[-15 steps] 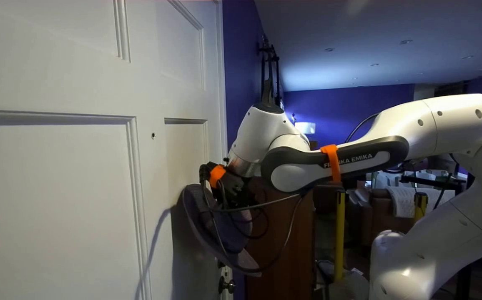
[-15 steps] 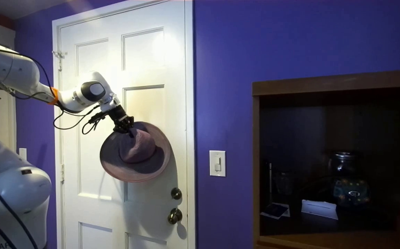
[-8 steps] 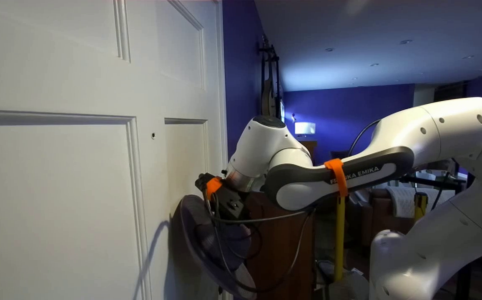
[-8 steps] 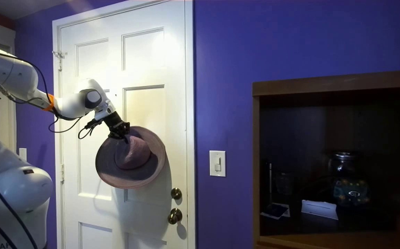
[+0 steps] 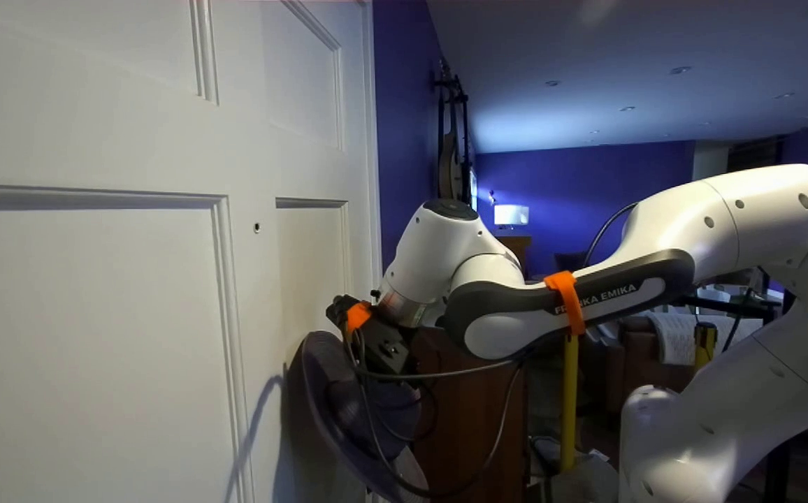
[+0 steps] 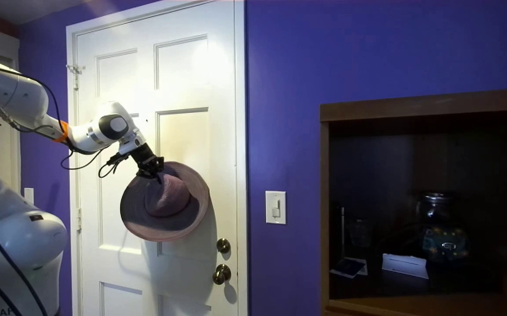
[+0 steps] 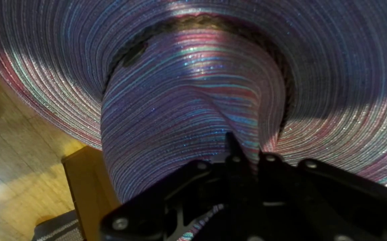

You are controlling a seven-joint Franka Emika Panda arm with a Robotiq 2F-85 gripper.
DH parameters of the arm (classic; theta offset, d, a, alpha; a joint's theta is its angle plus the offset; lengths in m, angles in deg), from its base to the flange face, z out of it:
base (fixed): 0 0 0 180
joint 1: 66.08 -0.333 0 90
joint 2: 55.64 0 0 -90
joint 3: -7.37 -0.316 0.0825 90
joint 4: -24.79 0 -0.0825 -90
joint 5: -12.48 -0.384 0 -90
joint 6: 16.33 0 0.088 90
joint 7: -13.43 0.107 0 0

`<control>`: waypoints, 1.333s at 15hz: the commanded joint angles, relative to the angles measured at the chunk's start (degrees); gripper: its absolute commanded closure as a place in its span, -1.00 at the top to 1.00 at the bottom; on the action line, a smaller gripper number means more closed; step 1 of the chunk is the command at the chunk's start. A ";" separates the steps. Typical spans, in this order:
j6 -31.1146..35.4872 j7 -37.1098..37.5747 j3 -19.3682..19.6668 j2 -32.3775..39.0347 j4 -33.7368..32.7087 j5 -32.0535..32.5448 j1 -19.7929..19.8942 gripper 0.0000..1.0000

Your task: Remove the hat from on top of the cabinet and hang it on the door

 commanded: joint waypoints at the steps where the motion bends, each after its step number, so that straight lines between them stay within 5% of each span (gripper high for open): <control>1: 1.70 3.21 -1.05 1.11 0.35 -0.56 -0.63 -0.98; 14: 11.54 25.72 -9.11 6.48 1.44 -0.30 -2.33 -0.98; 20: 9.15 24.86 -7.95 6.61 1.33 0.80 -3.26 -0.92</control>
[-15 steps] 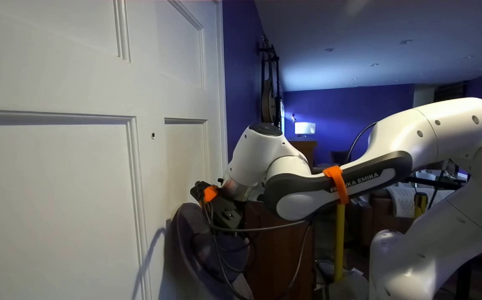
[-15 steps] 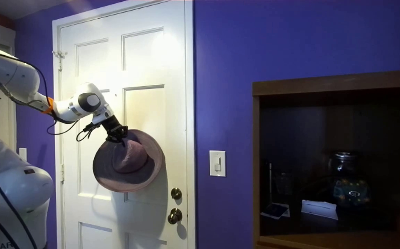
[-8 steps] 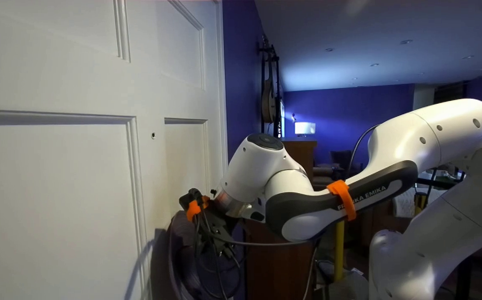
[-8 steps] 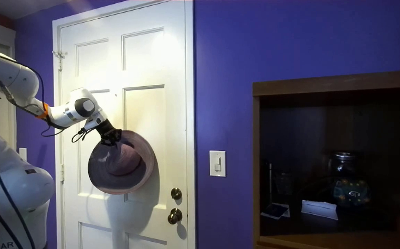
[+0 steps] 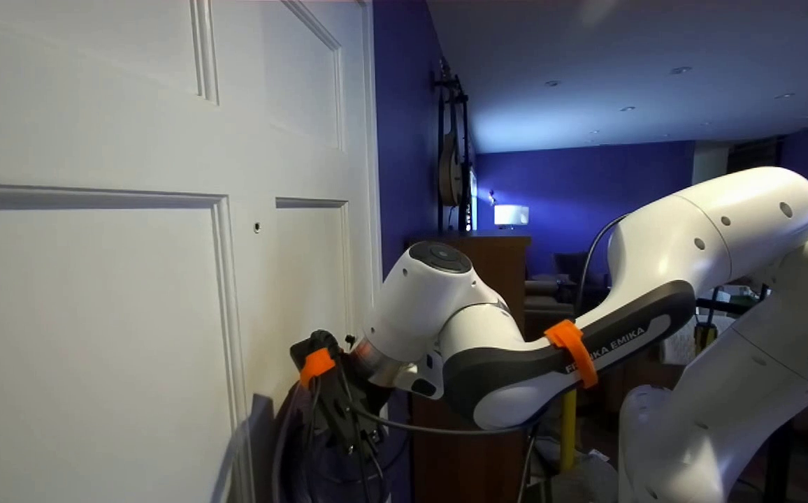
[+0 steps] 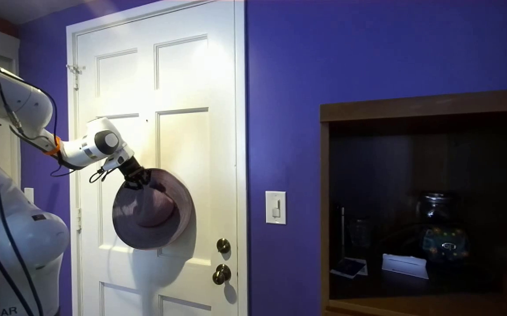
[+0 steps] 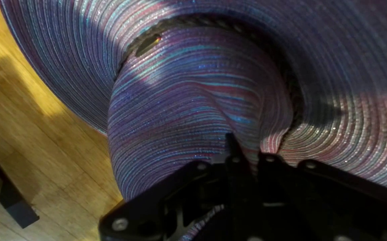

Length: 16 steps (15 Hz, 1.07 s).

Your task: Remove the hat from on top of the cabinet and hang it on the door

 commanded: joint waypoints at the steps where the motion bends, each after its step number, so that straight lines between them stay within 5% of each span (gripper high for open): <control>1: -0.19 0.76 1.07 0.35 -0.08 1.14 -1.10 -0.92; 8: 2.98 1.53 -0.03 6.37 -1.34 -0.30 -5.23 -0.98; 16: 9.59 12.20 -5.49 7.99 -1.11 4.81 -1.06 -0.98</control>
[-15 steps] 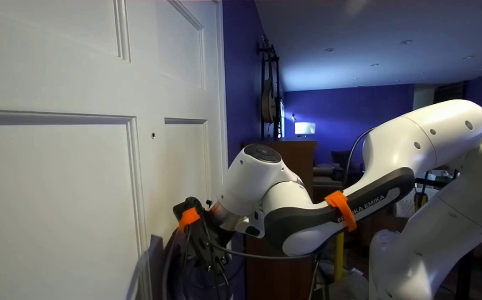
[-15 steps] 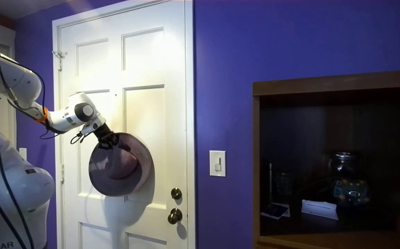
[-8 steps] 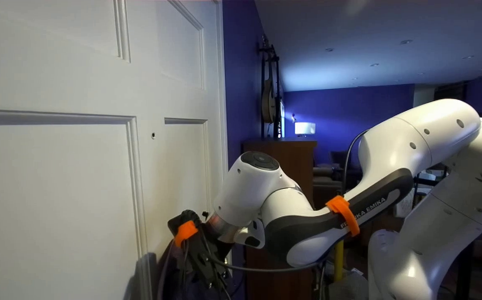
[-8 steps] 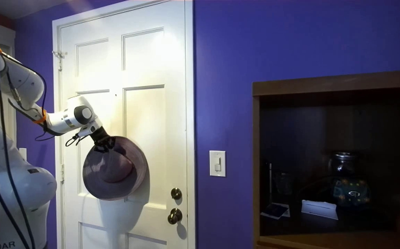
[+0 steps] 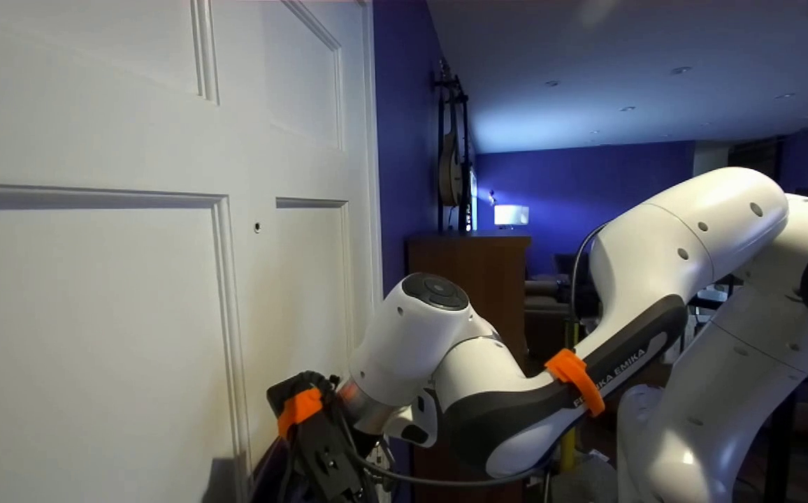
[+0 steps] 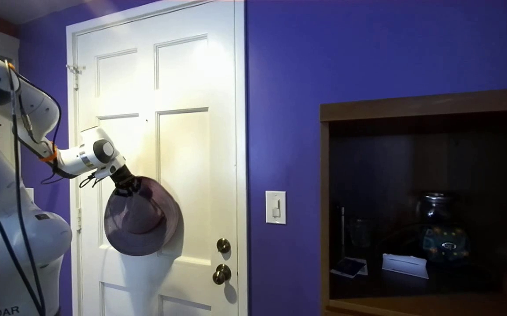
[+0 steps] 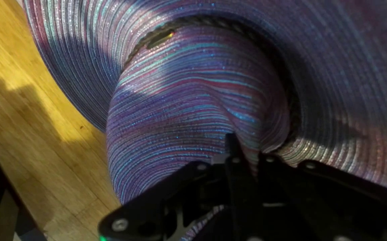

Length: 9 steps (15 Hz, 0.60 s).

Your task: Remove the hat from on top of the cabinet and hang it on the door

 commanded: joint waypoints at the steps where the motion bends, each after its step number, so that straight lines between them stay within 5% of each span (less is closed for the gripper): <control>1: 4.21 5.46 -2.63 1.83 -0.80 3.07 2.57 -0.98; 9: 10.38 9.05 -5.56 5.25 -0.55 5.63 6.27 -0.98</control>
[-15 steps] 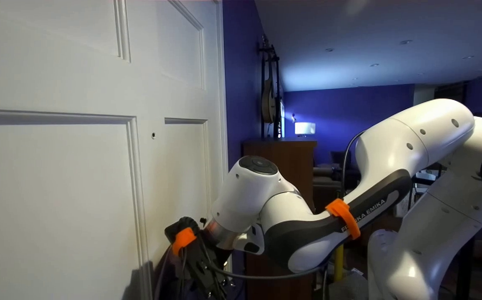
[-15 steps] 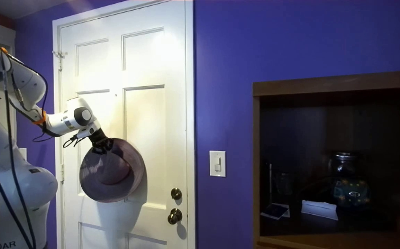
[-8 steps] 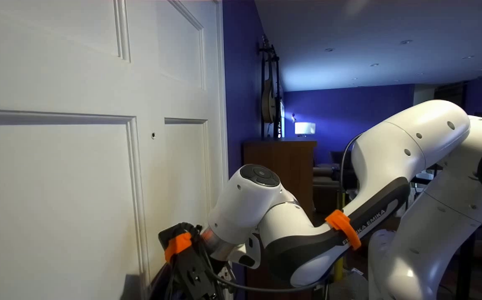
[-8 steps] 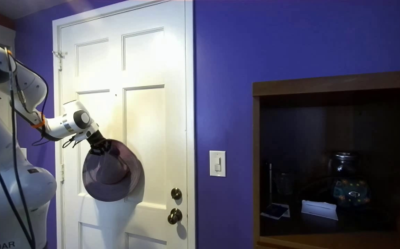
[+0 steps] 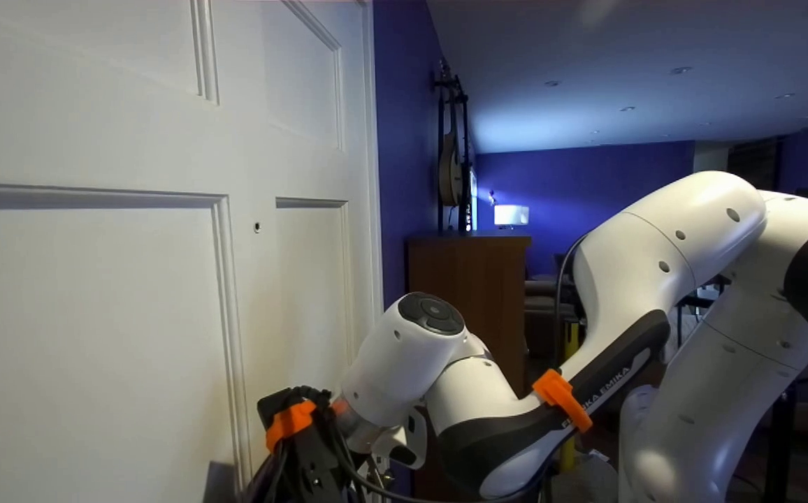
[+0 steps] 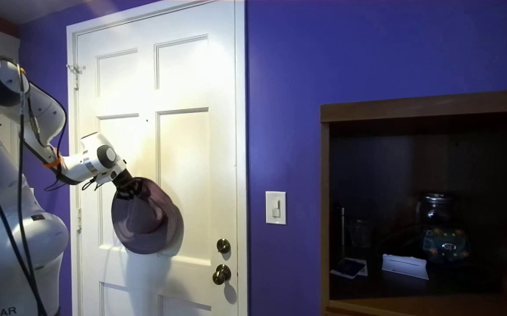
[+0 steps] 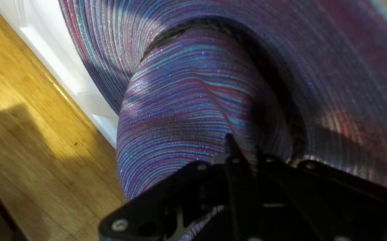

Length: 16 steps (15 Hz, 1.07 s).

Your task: Remove the hat from on top of the cabinet and hang it on the door

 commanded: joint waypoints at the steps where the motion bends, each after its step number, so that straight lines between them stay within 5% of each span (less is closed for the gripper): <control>1: 4.91 2.82 -1.56 2.59 -0.71 2.02 2.33 -0.98; 7: 7.61 2.24 -4.06 4.47 -0.80 1.35 4.88 -0.98; 8: 7.74 2.15 -4.33 4.50 -0.80 1.33 5.26 -0.42; 16: 8.22 1.23 -5.40 4.81 -0.86 1.17 5.94 0.49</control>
